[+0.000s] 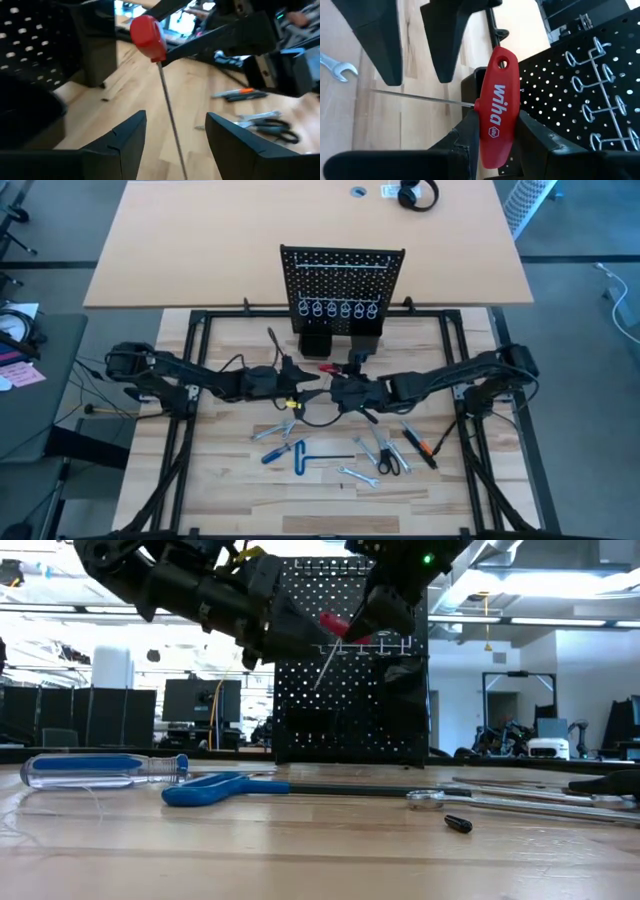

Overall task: Hang tools onto peg board
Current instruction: Hang the red T handle allen wrench on the pegboard

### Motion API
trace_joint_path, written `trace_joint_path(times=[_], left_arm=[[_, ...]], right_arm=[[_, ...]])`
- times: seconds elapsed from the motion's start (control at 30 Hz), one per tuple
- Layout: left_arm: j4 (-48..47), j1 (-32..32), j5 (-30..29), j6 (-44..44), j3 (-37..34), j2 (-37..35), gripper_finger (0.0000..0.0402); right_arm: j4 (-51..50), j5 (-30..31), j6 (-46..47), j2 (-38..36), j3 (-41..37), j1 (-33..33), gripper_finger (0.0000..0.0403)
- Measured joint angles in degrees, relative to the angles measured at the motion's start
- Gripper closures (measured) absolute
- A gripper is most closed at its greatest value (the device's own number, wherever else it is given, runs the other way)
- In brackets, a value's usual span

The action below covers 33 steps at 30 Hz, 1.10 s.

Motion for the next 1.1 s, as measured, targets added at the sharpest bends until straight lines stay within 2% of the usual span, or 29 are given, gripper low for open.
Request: trace_joint_path(times=[0.27,0.37,0.47,0.7,0.73,0.93,1.1], left_arm=[[-0.98,0.13,0.38,0.85,0.21,0.00,0.0202],[-1.24,0.13,0.45,0.85,0.21,0.02,0.0220],[-1.56,-0.08,0.54,0.85,0.23,0.02,0.0258],[-2.05,-1.79,0.46,3.78,0.23,0.02,0.0384],[-2.13,-1.95,0.35,3.92,0.23,0.02,0.0392],[-2.26,-2.14,0.04,4.18,0.23,0.02,0.0400],[-0.88,-2.14,-0.48,6.66,-0.77,0.04,0.0401]], right_arm=[[5.76,0.50,-2.69,-0.30,0.02,1.19,0.0295],[9.19,0.60,-5.40,-0.42,0.04,1.89,0.0295],[10.01,0.75,-6.33,-0.42,0.04,2.12,0.0294],[10.03,0.66,-6.14,-0.42,0.04,2.07,0.0293],[10.03,0.57,-6.16,-0.42,0.04,2.10,0.0292],[10.11,0.46,-6.09,-0.42,0.04,2.12,0.0285],[9.90,-1.78,-4.01,-0.48,0.08,2.46,0.0253]])
